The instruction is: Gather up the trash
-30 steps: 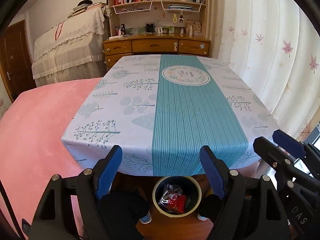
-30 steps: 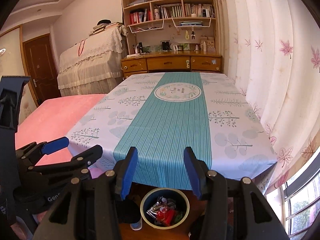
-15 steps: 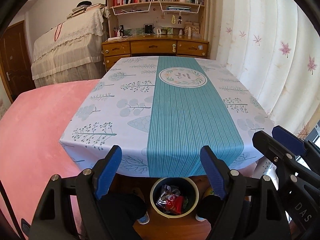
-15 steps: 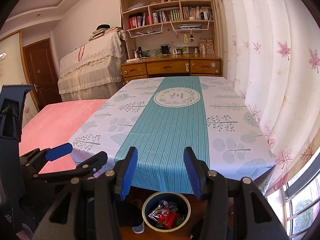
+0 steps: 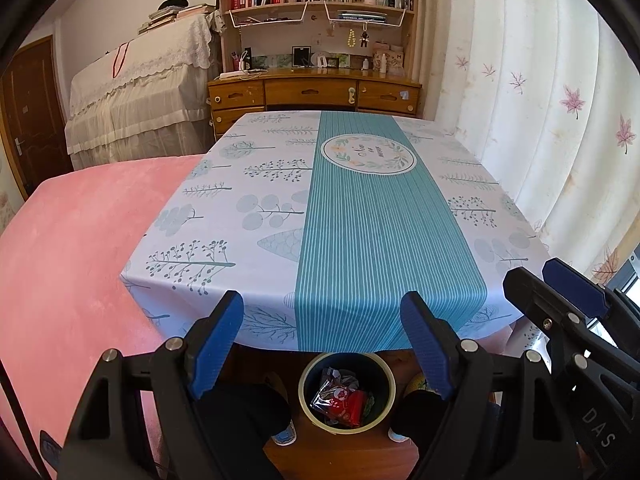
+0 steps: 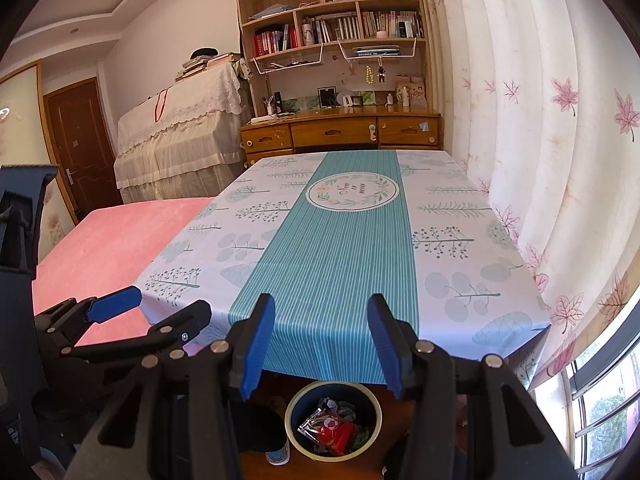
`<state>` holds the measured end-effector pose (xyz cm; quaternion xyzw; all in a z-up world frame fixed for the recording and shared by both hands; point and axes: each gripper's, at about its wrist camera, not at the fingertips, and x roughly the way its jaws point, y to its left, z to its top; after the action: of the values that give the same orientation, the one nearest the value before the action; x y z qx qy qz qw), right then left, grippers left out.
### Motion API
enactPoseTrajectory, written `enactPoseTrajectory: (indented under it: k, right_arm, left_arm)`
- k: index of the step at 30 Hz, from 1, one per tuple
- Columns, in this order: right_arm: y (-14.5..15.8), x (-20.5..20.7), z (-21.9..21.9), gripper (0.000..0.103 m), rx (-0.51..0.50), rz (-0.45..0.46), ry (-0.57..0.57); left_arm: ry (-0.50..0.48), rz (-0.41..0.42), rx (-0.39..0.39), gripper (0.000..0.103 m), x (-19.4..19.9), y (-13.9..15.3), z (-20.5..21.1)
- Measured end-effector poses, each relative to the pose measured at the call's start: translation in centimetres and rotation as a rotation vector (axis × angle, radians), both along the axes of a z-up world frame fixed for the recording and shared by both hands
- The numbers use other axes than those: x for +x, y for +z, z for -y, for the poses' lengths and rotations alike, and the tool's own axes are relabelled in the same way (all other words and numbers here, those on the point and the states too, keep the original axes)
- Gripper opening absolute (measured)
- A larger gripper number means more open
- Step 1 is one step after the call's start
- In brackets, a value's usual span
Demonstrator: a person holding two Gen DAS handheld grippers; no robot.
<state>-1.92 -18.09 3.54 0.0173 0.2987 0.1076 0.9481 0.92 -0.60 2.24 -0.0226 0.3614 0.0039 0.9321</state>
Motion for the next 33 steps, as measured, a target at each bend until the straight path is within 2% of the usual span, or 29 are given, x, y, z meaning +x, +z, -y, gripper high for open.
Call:
enactPoseTrajectory:
  k: [33]
  right_arm:
    - [-0.05,-0.05,0.37,0.049,0.004,0.000,-0.001]
  left_arm:
    - [0.010,-0.008,0.003,0.079,-0.45,-0.33,0.43]
